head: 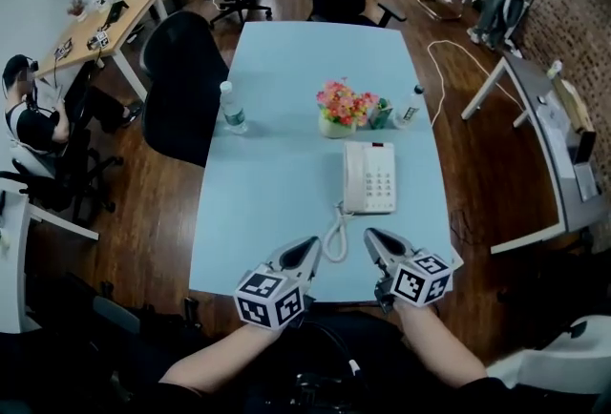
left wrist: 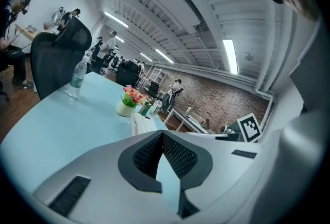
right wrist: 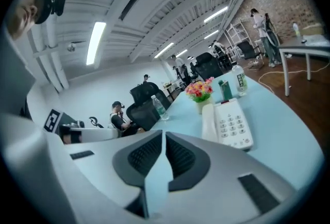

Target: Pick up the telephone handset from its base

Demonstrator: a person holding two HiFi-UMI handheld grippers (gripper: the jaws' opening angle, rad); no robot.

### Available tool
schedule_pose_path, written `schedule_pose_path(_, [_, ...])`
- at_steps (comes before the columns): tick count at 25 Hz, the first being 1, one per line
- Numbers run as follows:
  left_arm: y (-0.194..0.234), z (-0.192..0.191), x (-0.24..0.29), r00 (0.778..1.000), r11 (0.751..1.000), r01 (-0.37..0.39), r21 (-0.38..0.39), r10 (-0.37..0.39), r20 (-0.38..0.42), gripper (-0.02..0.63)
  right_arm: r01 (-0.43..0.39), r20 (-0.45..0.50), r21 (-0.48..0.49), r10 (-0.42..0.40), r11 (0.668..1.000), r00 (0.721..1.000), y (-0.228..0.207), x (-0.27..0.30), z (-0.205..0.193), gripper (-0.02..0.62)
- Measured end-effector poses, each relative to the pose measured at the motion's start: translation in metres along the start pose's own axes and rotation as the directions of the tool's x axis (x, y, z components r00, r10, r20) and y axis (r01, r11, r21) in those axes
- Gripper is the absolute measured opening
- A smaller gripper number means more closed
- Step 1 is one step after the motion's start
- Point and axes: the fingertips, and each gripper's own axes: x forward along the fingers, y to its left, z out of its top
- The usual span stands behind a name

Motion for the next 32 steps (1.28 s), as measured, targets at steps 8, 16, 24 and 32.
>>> schedule_pose_path(8, [0.048, 0.017, -0.009, 0.999, 0.999, -0.036, -0.024, 0.036, 0.011, -0.009, 0.234, -0.001, -0.112, -0.236, 0.966, 0.972, -0.077, 0.092, 0.043, 0.24])
schedule_pose_path(16, [0.053, 0.015, -0.016, 0.993, 0.991, -0.1, -0.085, 0.105, 0.057, -0.009, 0.375, -0.101, -0.211, -0.402, 0.903, 0.91, -0.147, 0.168, 0.041, 0.313])
schedule_pose_path(24, [0.089, 0.0, -0.054, 0.962, 0.953, -0.239, -0.185, 0.259, 0.088, -0.009, 0.457, -0.182, -0.263, -0.508, 0.85, 0.842, -0.179, 0.207, 0.036, 0.313])
schedule_pose_path(32, [0.093, 0.004, -0.057, 0.959, 0.951, -0.244, -0.19, 0.266, 0.098, -0.009, 0.501, -0.196, -0.35, -0.584, 0.792, 0.788, -0.187, 0.215, 0.027, 0.313])
